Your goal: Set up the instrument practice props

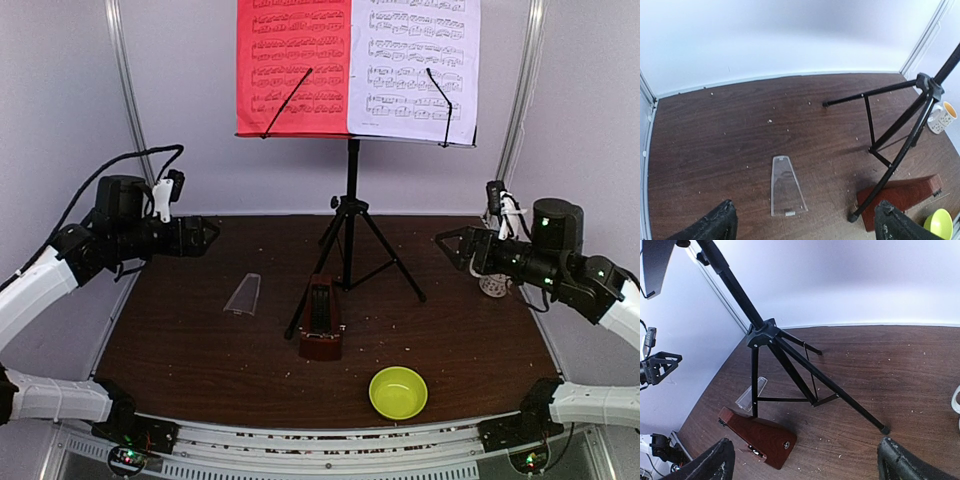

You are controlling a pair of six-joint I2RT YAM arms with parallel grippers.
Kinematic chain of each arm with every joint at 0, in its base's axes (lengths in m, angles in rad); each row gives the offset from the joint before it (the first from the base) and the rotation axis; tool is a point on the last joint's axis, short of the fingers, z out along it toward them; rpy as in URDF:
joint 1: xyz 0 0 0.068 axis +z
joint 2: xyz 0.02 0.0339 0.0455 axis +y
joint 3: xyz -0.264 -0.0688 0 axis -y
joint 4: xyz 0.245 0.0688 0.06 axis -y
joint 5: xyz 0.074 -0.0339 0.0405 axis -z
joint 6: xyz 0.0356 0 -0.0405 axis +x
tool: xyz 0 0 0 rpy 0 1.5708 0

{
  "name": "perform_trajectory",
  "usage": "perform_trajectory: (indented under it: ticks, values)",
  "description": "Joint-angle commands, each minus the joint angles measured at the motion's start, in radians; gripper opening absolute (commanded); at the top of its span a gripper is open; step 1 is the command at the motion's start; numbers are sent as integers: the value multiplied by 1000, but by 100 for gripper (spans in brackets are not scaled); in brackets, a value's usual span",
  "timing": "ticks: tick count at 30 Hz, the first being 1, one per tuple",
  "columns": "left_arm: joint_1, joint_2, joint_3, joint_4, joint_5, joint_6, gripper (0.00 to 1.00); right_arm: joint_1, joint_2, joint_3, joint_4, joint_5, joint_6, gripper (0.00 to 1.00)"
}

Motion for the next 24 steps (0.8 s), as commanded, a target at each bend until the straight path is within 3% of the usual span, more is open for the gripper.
perform_trajectory:
  ticks: [1,13,24]
  values:
    - [-24,-32,38,-88,47,14,98,-7,-52,-16,18,-80,11,100]
    - [-179,-68,-54,-170,-106,-80,98,-3,-148,-199,57,-159,74,100]
    - [-206,-32,-192,-88,-84,-198,98,0,-166,-326,119,-168,124,100]
